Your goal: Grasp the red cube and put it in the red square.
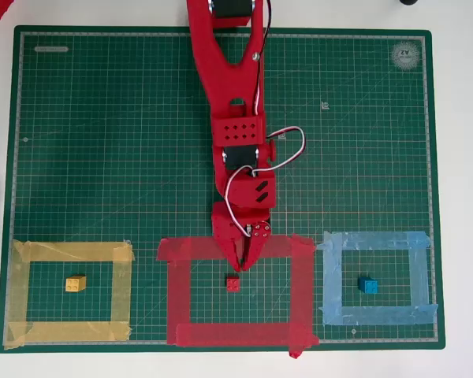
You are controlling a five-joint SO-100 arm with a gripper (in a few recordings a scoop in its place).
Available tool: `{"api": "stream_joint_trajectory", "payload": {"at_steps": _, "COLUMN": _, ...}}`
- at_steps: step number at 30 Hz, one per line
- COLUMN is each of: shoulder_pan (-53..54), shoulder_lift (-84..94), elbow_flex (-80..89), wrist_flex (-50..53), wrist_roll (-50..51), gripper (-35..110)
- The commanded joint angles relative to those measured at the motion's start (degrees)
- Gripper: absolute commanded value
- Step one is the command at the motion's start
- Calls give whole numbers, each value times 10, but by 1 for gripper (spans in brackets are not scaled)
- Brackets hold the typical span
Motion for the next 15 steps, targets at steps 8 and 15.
{"api": "stream_joint_trajectory", "payload": {"at_steps": 8, "shoulder_pan": -31, "shoulder_lift": 351, "elbow_flex": 297, "wrist_flex": -20, "wrist_roll": -6, "gripper": -1}}
{"api": "stream_joint_trajectory", "payload": {"at_steps": 15, "shoulder_pan": -29, "shoulder_lift": 590, "elbow_flex": 524, "wrist_flex": -17, "wrist_roll": -6, "gripper": -1}}
